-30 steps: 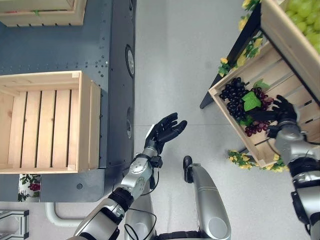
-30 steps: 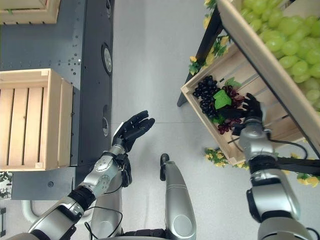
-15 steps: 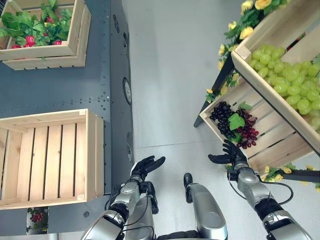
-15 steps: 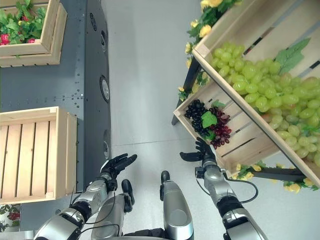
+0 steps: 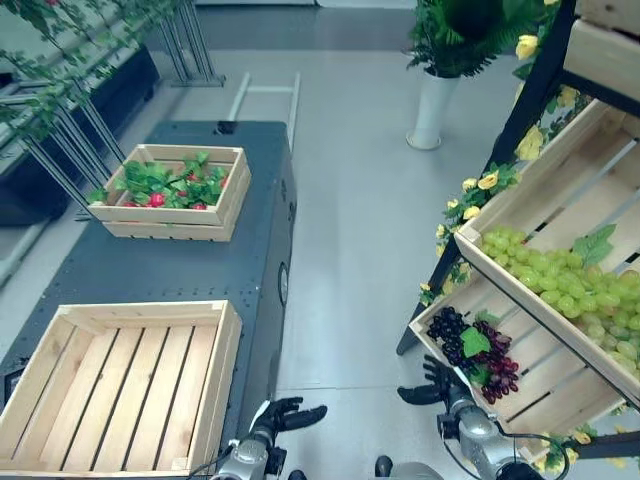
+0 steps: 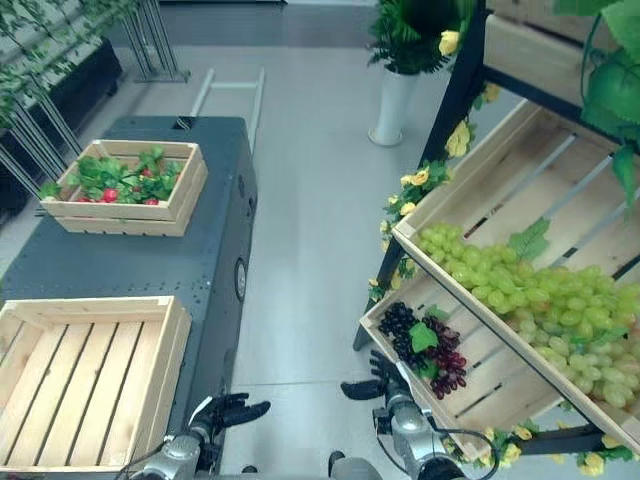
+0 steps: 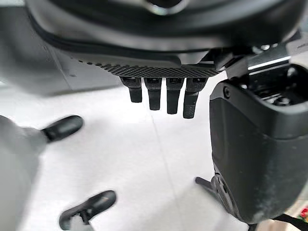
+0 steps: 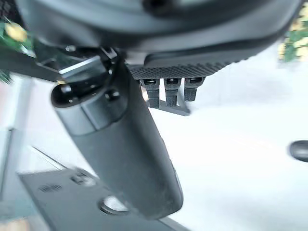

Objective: Pick up the fruits from the basket on one side to the basket on the other side

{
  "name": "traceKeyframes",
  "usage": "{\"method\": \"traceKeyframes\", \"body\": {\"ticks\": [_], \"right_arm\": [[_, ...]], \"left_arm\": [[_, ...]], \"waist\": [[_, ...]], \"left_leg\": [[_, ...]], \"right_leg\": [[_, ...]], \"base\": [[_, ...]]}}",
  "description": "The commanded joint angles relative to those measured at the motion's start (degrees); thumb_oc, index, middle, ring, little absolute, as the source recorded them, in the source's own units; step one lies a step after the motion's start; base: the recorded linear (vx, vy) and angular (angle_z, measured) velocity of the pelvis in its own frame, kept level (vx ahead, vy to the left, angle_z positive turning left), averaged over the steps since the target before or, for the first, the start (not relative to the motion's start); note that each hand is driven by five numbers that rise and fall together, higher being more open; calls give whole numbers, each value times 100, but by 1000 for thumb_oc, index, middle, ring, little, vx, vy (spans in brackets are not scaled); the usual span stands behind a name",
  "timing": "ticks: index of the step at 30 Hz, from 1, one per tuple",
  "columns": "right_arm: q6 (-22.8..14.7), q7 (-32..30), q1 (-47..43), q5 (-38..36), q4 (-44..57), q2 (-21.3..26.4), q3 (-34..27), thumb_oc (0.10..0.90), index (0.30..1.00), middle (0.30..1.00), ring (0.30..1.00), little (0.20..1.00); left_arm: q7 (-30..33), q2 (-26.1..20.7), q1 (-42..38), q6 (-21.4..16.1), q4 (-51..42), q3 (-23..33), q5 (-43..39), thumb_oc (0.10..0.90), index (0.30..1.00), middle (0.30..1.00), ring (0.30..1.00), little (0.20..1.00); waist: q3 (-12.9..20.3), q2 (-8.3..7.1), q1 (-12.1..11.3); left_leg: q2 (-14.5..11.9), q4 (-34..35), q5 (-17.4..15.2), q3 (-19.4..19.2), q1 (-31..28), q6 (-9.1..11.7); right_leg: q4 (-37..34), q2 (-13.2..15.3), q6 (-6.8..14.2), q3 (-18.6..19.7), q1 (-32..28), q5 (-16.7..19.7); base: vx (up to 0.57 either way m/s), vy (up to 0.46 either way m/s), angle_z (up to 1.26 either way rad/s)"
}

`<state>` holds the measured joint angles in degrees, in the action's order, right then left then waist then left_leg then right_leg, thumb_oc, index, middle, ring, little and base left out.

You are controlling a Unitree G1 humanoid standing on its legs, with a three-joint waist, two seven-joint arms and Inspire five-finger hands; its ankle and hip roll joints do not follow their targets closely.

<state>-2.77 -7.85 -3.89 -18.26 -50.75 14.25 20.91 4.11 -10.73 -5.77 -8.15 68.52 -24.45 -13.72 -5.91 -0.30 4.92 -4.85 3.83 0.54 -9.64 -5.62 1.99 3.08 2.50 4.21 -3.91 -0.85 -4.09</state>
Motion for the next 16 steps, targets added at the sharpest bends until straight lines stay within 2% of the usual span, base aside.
{"method": "traceKeyframes", "body": {"ticks": [1, 4, 7, 10, 16], "right_arm": [[-233, 258, -350, 120, -213, -134, 95, 800, 900, 900, 900, 900], [-80, 243, -340, 397, -995, -290, 142, 800, 900, 900, 900, 900], [178, 688, -292, 688, -1568, -362, 210, 800, 900, 900, 900, 900], [119, 902, -283, 1040, -1817, -358, 268, 800, 900, 900, 900, 900], [62, 1262, -218, 1096, -1890, -373, 368, 800, 900, 900, 900, 900]], "left_arm": [[-77, 106, -369, -172, 140, -84, 182, 800, 900, 900, 900, 900], [-156, 169, -377, -168, 299, -120, 313, 800, 900, 900, 900, 900], [-298, 162, -303, -190, 347, -207, 501, 800, 900, 900, 900, 900], [-356, 144, -244, -196, 404, -175, 431, 800, 900, 900, 900, 900], [-540, 81, -173, -359, 359, -135, 622, 800, 900, 900, 900, 900]], "waist": [[44, -73, -45], [142, -45, -94], [193, -5, -157], [254, 18, -230], [348, -2, -304]], "left_leg": [[247, 117, -92, 232, 160, -201], [271, 117, -114, 286, 191, -244], [283, 117, -122, 317, 164, -270], [311, 117, -144, 416, 121, -287], [322, 117, -172, 525, 74, -287]], "right_leg": [[-609, 216, -61, 70, -98, 682], [-604, 191, -89, 30, -124, 639], [-624, 193, -123, -51, -212, 593], [-665, 197, -139, -118, -321, 553], [-726, 205, -153, -202, -463, 507]], "base": [[21, -66, 13], [16, -33, 18], [43, -24, 9], [57, -23, 4], [48, -33, 18]]}}
